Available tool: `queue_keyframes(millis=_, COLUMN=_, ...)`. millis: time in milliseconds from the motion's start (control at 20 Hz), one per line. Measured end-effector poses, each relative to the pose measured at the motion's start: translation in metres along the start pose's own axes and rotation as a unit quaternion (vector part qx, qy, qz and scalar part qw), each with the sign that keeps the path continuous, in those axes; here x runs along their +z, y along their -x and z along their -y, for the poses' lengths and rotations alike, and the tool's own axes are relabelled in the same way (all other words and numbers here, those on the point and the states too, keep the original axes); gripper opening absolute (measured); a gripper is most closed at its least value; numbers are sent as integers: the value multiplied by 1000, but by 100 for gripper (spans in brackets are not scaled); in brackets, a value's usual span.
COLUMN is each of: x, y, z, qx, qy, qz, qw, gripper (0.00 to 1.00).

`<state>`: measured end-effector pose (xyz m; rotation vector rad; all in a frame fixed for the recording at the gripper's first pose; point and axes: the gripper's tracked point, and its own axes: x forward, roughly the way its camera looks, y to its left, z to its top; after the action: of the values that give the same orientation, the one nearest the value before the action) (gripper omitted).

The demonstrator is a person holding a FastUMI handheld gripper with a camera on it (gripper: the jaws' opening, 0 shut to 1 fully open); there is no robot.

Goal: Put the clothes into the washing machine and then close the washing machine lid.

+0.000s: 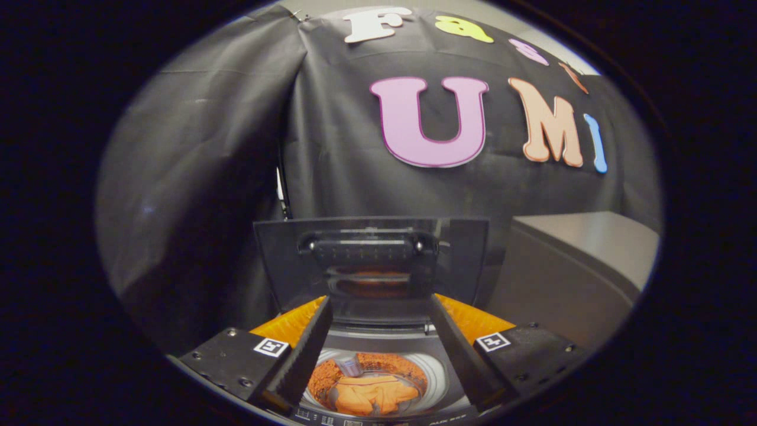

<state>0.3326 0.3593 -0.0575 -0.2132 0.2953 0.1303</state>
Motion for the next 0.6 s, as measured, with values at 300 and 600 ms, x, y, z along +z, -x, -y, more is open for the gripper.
queue_keyframes(millis=300, x=74, y=-12, z=-10, qx=13, qy=-9, qz=68, qw=998, gripper=99)
queue_keyframes(millis=600, x=125, y=-44, z=-15, qx=-5, qy=-4, qz=118, qw=993, gripper=98)
